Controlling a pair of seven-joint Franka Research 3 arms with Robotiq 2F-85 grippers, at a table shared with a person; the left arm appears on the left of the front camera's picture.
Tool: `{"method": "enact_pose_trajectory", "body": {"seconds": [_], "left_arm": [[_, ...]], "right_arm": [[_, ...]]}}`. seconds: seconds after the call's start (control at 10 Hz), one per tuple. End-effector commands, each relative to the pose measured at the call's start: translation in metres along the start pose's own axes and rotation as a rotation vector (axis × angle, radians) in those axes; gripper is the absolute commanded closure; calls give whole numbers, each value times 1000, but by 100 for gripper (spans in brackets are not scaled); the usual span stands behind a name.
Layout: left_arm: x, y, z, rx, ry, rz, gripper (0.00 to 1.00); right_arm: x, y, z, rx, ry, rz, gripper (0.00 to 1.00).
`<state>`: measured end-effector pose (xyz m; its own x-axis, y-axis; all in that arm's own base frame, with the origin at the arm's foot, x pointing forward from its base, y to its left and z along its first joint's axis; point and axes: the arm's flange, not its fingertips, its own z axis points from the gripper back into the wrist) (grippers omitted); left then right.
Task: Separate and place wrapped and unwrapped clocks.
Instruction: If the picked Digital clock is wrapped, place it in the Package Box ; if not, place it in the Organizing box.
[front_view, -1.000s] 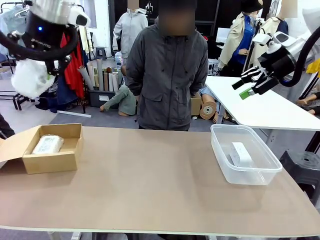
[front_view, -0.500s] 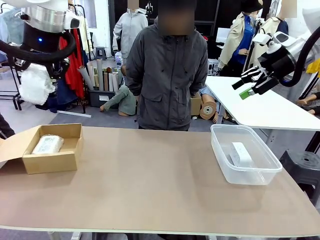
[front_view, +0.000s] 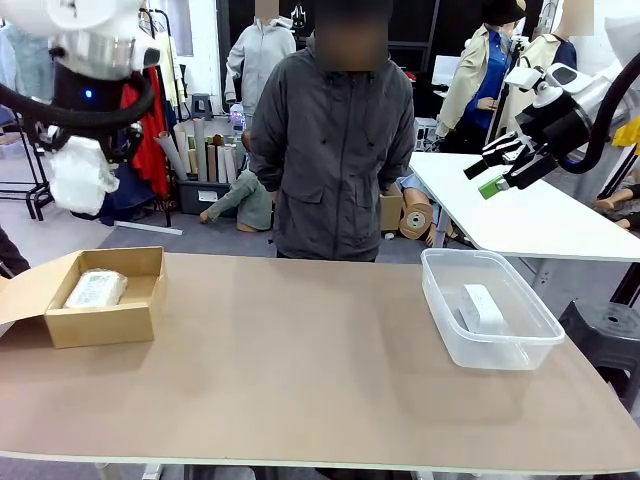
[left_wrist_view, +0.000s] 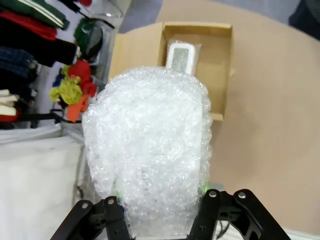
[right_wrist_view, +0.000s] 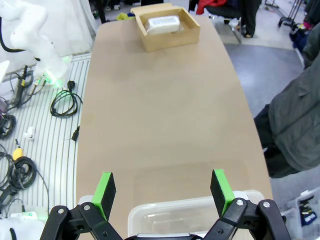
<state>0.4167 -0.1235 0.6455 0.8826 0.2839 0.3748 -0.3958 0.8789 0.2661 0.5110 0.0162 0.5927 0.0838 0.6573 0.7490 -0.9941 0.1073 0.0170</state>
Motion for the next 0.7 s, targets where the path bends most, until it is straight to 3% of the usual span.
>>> {"method": "enact_pose_trajectory", "body": {"seconds": [0.0, 0.4, 0.5, 0.6], "left_arm": [[-7, 14, -47, -26, -42, 45, 100], [-4, 47, -135, -158, 94, 62, 100], [1, 55, -156, -267, 62, 29, 100], [9, 54, -170, -340, 99, 16, 100]], "right_arm": [[0, 1, 1, 1, 9, 25, 0], [0, 1, 1, 1, 9, 25, 0], [0, 1, 1, 1, 9, 25, 0], [0, 1, 1, 1, 9, 25, 0]]}}
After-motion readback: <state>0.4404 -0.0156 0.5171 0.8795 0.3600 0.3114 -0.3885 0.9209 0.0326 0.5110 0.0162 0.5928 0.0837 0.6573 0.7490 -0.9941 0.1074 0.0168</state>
